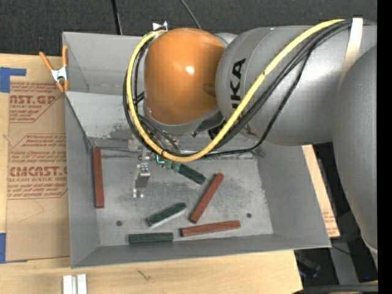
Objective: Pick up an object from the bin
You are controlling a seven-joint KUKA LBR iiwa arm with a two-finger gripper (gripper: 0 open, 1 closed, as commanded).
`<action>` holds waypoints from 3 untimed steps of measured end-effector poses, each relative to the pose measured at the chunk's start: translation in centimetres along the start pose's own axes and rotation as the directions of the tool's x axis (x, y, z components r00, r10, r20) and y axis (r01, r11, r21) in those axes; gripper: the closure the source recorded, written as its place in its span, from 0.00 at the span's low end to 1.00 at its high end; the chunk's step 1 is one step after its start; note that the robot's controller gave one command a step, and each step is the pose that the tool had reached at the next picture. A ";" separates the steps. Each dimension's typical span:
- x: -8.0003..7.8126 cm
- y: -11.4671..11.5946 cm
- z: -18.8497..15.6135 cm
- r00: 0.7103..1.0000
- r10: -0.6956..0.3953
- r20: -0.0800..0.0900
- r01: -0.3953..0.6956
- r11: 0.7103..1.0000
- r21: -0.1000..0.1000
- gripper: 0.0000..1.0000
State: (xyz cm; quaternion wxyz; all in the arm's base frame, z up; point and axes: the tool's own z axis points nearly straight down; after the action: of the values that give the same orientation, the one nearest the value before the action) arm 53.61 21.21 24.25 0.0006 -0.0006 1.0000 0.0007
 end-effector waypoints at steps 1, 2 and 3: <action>2.5 -2.3 4.1 0.997 -0.077 0.004 0.077 0.997 -0.001 0.00; 3.9 -3.2 8.4 1.000 0.003 0.000 -0.003 1.000 0.000 0.00; 2.1 -6.9 10.7 0.999 0.044 -0.002 -0.044 0.999 0.001 0.00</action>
Offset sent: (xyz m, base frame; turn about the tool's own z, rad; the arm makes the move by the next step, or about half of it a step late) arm -0.0466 -0.0356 -0.1098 0.1016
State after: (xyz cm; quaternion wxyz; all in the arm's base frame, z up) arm 51.54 14.36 13.57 -0.0003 0.0212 0.9998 0.0004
